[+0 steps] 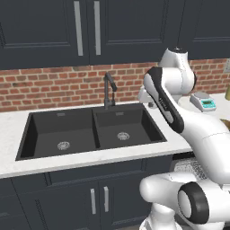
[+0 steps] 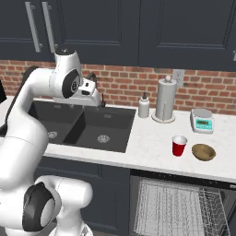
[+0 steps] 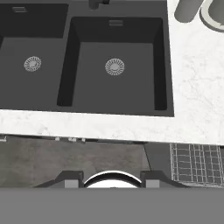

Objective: Pick up the cup and bowl from the counter, place them in the dishwasher, and close the dishwasher door.

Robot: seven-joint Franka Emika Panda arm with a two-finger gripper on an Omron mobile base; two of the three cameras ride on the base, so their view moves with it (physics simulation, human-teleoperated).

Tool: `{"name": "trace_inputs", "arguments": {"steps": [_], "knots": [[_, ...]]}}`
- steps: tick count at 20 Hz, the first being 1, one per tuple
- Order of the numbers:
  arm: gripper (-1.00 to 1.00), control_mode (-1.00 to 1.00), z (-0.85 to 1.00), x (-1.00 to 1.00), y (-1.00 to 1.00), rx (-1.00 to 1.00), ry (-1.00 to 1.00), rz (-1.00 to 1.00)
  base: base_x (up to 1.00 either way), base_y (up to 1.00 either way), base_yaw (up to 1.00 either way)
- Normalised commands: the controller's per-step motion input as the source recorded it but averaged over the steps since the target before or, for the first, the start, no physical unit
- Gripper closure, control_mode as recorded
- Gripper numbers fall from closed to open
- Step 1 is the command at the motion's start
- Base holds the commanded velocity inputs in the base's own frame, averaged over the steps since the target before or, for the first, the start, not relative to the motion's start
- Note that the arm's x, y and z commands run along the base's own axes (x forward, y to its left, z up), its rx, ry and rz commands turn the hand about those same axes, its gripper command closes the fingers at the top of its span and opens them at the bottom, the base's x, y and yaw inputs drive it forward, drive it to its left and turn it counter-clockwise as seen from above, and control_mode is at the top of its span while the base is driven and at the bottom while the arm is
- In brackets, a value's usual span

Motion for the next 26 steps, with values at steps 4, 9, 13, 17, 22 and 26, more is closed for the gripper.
{"name": "trace_inputs", "arguments": {"steps": [4,9,13,17,22,26], "knots": [[-1.0,-1.0,-0.01,-0.29,0.0,0.0,-0.08,0.0,0.0,0.0,0.0],[-1.0,-1.0,-0.4,-0.78,-0.1,0.0,0.09,-0.02,0.0,0.0,0.0],[-1.0,-1.0,-0.6,-0.3,-0.24,0.0,0.12,-0.06,0.0,0.0,0.0],[-1.0,-1.0,-0.37,0.0,-0.43,0.0,0.08,-0.09,0.0,0.0,0.0],[-1.0,-1.0,-0.13,0.11,-0.56,0.02,0.06,-0.09,0.0,0.0,0.0],[-1.0,-1.0,-0.33,0.3,-0.46,0.0,0.0,-0.08,0.0,0.0,0.0]]}}
